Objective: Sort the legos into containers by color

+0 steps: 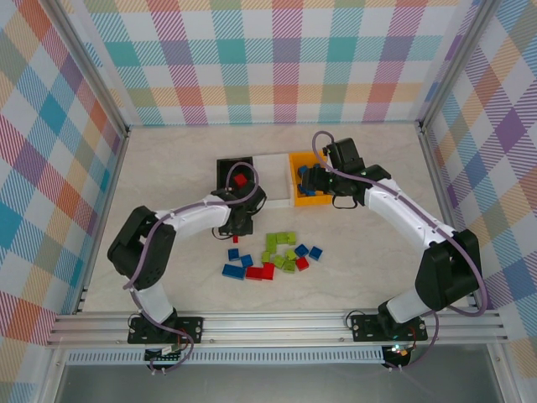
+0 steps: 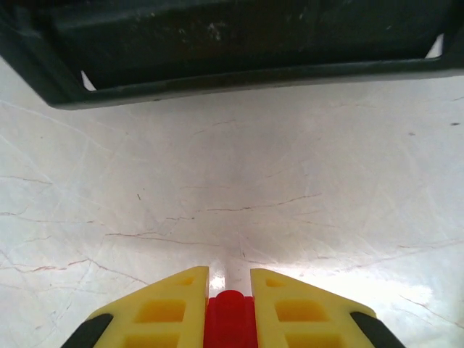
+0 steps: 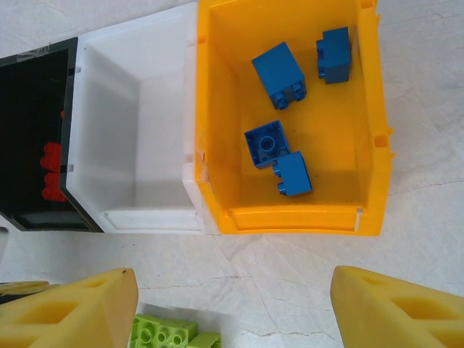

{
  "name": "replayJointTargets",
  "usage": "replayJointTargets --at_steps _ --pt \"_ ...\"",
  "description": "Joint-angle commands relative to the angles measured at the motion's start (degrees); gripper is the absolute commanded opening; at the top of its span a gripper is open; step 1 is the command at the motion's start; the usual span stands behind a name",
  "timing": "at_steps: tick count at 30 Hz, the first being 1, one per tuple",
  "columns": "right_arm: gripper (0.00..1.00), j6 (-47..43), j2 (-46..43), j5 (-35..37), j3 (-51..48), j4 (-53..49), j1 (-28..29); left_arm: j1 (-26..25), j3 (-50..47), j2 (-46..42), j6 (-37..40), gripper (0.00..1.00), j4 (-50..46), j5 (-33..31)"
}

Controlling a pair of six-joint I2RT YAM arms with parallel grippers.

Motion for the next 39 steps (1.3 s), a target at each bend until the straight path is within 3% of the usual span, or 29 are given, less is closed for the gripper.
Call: replayJointTargets --at_steps 1,5,9,20,27,34,39 --pt "0.71 -0.24 -0.65 0.61 -0.58 0.91 -0.01 -0.56 -0.7 -4.23 -1.63 0.0 -2.8 0.09" --pt "0.71 -0.26 -1.49 0.75 -0.92 0.88 -0.25 0.48 3.56 -9.37 -1.71 0.0 -5.83 -4.22" --pt "0.71 0.17 -2.21 0.97 -1.59 0.84 -0.51 5.01 12.53 -7.23 -0.08 0.0 -8.01 -6.68" --pt "0.71 1.25 -3.05 0.38 -2.71 0.68 -0.6 10.42 38.58 16.85 5.36 0.0 -12.52 -11.9" --pt "0.72 0.75 -5.31 -2.68 -4.78 -0.21 -0.49 11.52 49.07 25.94 5.77 0.0 -16.75 -12.19" --pt "0.73 0.93 -9.1 -9.57 -9.73 -2.74 0.64 11.62 51.66 26.39 6.05 0.43 -17.59 -10.01" --pt "0.74 -0.06 -8.37 -10.68 -12.1 -6.02 6.54 11.14 46.33 19.9 4.57 0.78 -14.2 -7.16"
